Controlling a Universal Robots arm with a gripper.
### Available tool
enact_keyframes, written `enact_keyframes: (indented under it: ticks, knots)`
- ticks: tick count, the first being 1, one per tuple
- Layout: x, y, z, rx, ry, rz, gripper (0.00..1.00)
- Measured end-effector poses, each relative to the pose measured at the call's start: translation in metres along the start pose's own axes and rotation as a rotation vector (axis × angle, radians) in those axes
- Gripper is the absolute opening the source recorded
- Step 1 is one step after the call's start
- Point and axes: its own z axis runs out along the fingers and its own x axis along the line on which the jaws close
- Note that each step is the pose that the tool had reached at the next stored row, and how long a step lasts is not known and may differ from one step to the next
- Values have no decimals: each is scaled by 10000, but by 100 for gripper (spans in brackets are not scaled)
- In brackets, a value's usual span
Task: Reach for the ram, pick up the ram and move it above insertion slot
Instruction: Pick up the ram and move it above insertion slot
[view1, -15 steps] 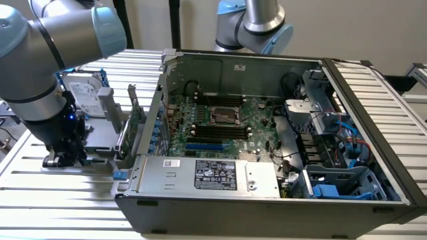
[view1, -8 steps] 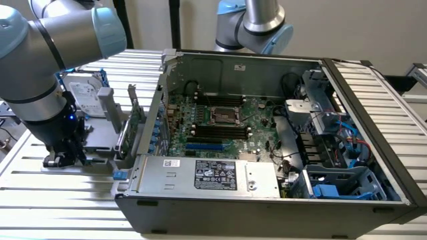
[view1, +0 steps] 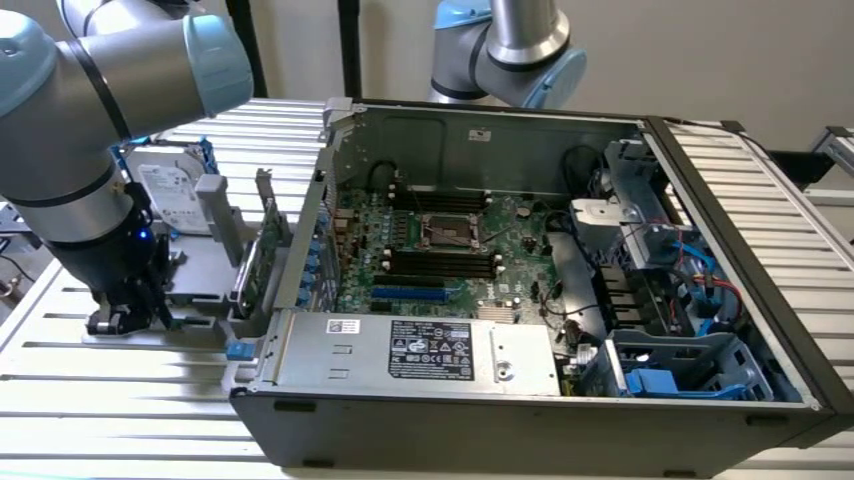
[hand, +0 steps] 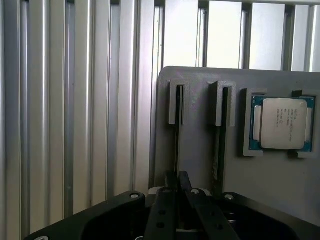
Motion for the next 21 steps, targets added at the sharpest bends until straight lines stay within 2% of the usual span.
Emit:
enact_keyframes:
  ticks: [6, 11, 16, 21]
  knots:
    - [0, 1, -22, -6, 0, 1, 13]
    - [-2, 4, -97, -27, 0, 1, 13]
    - [-5, 9, -245, -67, -2, 2, 13]
    - [-8, 11, -475, -96, -2, -3, 13]
